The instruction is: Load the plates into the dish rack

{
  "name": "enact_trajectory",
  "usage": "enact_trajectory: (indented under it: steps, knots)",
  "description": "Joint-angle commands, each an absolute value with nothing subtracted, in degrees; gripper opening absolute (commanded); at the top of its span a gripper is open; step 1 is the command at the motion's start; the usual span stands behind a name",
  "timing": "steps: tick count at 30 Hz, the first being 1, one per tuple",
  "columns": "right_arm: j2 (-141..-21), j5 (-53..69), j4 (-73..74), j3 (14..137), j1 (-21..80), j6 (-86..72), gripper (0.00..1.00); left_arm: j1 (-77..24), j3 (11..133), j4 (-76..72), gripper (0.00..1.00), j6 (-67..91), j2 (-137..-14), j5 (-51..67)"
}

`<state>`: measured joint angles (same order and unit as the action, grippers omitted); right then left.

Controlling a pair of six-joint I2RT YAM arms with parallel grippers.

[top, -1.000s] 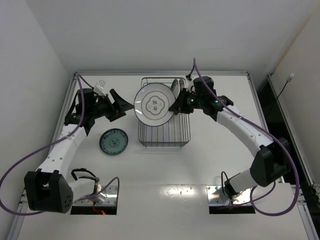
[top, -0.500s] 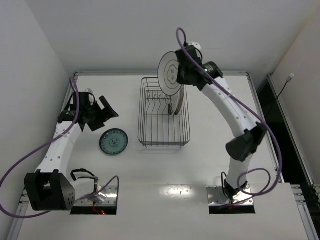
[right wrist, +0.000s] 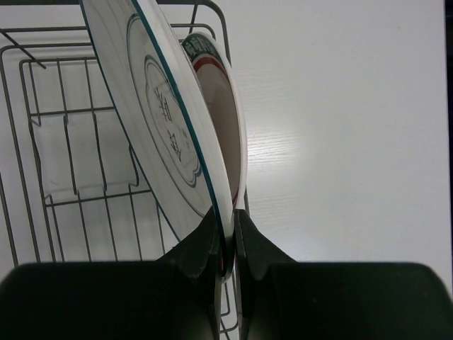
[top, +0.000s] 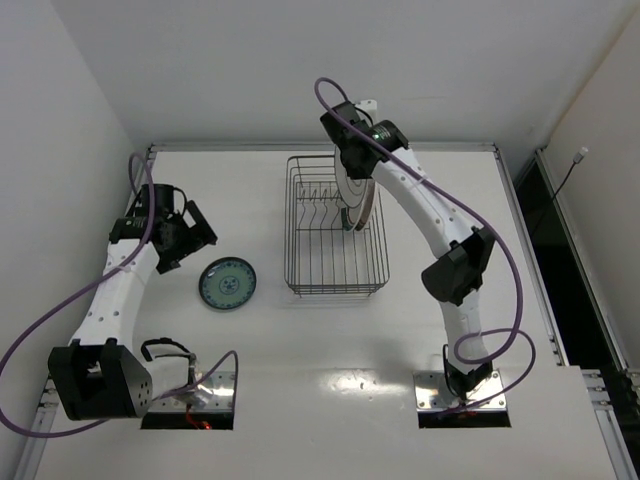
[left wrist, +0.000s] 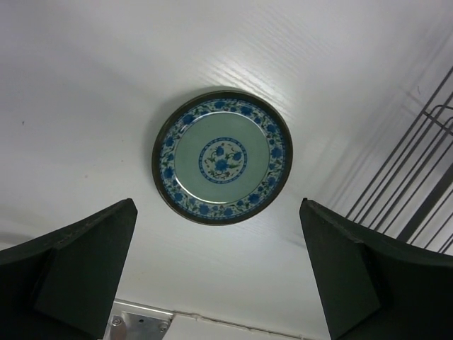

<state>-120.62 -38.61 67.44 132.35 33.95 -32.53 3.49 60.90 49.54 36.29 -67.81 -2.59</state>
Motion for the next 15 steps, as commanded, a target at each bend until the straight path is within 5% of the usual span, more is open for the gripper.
enact_trajectory:
  steps: [1,15]
  knots:
    - [-121.5,-46.3,69.2,135.4,34.5,-32.0,0.00,4.1,62.4,51.2,1.00,35.3,-67.7,-5.0]
    - [-128.1,-56.4,71.5,138.4,39.9,-37.0,0.00,4.1,62.4,52.9,1.00,34.6,-66.1,-3.6]
